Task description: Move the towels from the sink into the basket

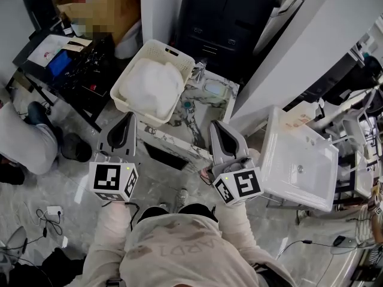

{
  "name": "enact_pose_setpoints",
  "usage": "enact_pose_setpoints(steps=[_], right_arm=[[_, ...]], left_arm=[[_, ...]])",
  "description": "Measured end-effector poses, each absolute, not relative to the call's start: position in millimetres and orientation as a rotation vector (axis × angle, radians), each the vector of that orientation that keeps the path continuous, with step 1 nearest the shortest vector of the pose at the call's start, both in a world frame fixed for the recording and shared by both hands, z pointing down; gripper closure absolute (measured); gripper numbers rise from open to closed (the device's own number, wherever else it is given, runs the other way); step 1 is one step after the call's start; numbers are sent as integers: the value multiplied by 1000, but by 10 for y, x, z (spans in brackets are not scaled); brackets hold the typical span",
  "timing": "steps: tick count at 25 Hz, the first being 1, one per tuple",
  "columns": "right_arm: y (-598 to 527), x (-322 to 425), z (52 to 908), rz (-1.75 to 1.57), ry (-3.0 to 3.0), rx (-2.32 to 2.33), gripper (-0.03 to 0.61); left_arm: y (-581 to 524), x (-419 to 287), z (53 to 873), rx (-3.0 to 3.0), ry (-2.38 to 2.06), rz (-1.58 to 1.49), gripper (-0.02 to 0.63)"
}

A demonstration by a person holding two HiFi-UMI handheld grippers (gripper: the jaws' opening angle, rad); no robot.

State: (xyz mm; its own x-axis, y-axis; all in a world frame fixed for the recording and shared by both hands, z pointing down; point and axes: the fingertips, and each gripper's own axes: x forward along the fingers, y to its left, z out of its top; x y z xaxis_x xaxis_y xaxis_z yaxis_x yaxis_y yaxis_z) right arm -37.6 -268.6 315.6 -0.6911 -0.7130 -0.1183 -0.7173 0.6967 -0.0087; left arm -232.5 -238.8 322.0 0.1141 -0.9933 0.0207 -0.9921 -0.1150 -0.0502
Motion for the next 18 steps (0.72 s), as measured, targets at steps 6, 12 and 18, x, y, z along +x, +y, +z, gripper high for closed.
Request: enact_pose_setpoints(steps=[6,12,18], right_arm=[[-2503,-377,3104,80,2782,-1185,568],[-2330,-406,3063,96,2779,-1186,569],[-2193,-429,3038,108,2780,-1191,569]], left_arm=[[-2165,-2283,3214,-2329,2054,-76,607],[-1973,-2272,3202,-2334,2041,-64,607],[-1833,-2294,3152,-2327,2033,-47,607]])
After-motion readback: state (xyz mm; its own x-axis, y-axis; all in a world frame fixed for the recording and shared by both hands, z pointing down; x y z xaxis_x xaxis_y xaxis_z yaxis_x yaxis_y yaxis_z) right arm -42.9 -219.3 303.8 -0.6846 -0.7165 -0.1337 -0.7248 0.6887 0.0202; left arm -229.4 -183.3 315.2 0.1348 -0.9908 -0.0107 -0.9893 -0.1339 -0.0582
